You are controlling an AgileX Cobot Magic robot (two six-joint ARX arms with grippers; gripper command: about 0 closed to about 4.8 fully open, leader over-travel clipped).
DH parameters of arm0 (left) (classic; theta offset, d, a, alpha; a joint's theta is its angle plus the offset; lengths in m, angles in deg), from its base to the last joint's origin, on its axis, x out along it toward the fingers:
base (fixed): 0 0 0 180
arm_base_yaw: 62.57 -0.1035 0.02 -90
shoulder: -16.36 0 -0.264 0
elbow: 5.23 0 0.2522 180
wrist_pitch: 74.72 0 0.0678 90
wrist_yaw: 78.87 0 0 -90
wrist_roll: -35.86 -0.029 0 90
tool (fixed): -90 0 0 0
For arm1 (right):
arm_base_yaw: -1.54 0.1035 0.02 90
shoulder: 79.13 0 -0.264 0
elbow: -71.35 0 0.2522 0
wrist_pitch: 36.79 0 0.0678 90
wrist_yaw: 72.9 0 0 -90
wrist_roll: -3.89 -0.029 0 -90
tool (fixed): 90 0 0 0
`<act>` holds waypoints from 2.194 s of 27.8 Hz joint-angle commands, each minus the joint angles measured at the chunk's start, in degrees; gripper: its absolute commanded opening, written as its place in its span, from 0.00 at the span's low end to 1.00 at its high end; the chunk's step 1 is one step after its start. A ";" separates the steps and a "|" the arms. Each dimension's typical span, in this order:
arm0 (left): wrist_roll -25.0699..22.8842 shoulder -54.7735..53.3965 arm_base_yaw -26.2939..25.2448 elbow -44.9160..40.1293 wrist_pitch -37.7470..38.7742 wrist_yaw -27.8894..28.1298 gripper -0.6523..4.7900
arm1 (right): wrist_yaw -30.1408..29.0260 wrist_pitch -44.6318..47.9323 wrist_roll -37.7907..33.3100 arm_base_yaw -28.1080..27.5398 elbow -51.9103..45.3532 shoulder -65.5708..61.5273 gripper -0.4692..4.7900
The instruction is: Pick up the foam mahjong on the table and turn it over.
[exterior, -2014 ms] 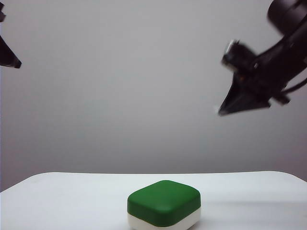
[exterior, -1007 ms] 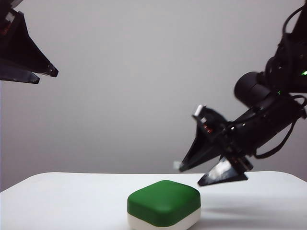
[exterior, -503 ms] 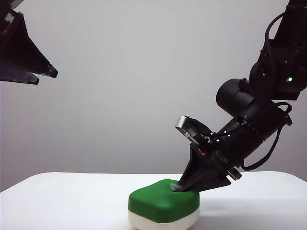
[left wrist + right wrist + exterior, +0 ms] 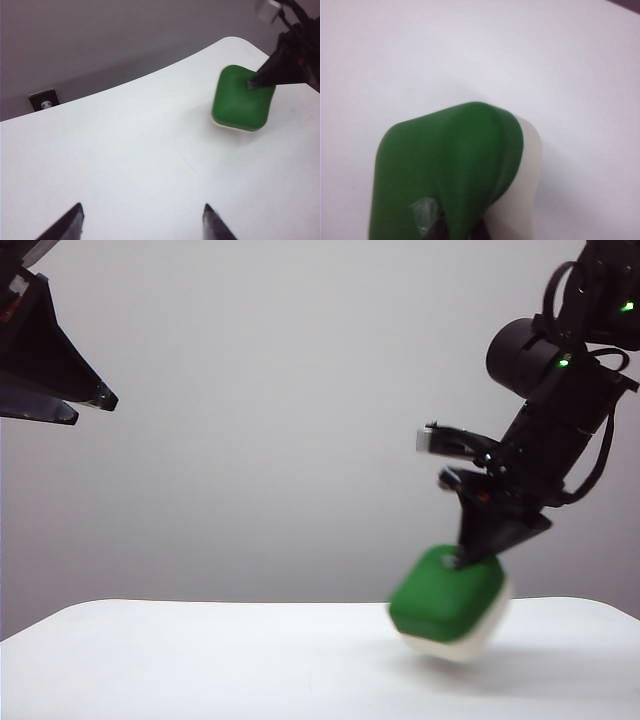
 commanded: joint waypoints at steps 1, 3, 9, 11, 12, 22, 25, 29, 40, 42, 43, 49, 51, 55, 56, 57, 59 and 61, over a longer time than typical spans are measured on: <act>-0.04 0.09 0.04 0.22 -0.44 -0.11 0.68 | 14.53 -2.84 2.58 1.88 0.35 0.20 0.08; -0.04 0.09 0.07 0.22 -0.46 -0.13 0.68 | 21.77 -2.82 2.78 3.34 0.35 0.20 0.08; -0.02 0.07 0.04 0.22 -0.44 -0.11 0.68 | 40.30 1.11 9.38 11.32 0.35 0.17 0.08; -0.02 0.07 0.04 0.22 -0.42 -0.11 0.68 | 40.76 3.98 9.38 13.90 0.35 0.09 0.08; -0.02 0.07 0.04 0.22 -0.31 -0.11 0.68 | 40.79 4.44 9.38 14.43 0.35 -0.02 0.08; 1.40 0.02 0.07 0.20 0.15 -0.13 0.68 | 45.42 5.55 9.09 21.20 0.35 -6.08 0.08; 1.42 0.02 0.07 0.20 0.15 -0.13 0.68 | 43.71 5.84 8.94 23.37 0.37 -5.95 0.10; 1.42 0.02 0.07 0.20 0.17 -0.13 0.68 | 37.13 4.94 8.70 26.82 0.39 -5.38 0.32; 1.49 0.02 0.07 0.20 1.31 -0.15 0.68 | 26.34 2.78 0.52 30.73 4.57 -4.52 0.39; 1.49 0.02 0.07 0.20 1.77 -0.17 0.68 | 26.12 0.52 0.24 30.34 6.80 -4.31 0.39; 1.49 0.02 0.07 0.20 1.92 -0.15 0.68 | 26.14 0.02 0.07 30.32 7.30 -3.96 0.39; 1.46 0.02 0.07 0.20 2.08 -0.17 0.68 | 24.85 -0.52 -1.99 30.32 7.54 -0.57 0.39; 1.46 0.02 0.07 0.20 2.08 -0.17 0.68 | 24.87 -1.90 -2.67 30.29 7.54 0.46 0.39; 1.42 0.02 0.07 0.20 2.21 -0.13 0.68 | 25.18 -7.48 -5.44 30.10 7.48 2.62 0.39; 1.29 0.02 0.04 0.22 2.21 -0.11 0.68 | 25.07 -8.83 -7.37 29.64 7.48 3.37 0.38; 1.22 0.02 0.04 0.22 2.21 -0.09 0.68 | 24.96 -9.53 -8.72 29.33 7.39 4.02 0.36; 1.20 0.02 0.04 0.22 2.19 0.63 0.67 | 24.83 -10.05 -10.49 28.61 7.34 5.42 0.36; 1.18 0.09 0.04 0.22 2.16 3.52 0.62 | 23.08 -11.23 -12.98 26.40 7.34 8.96 0.36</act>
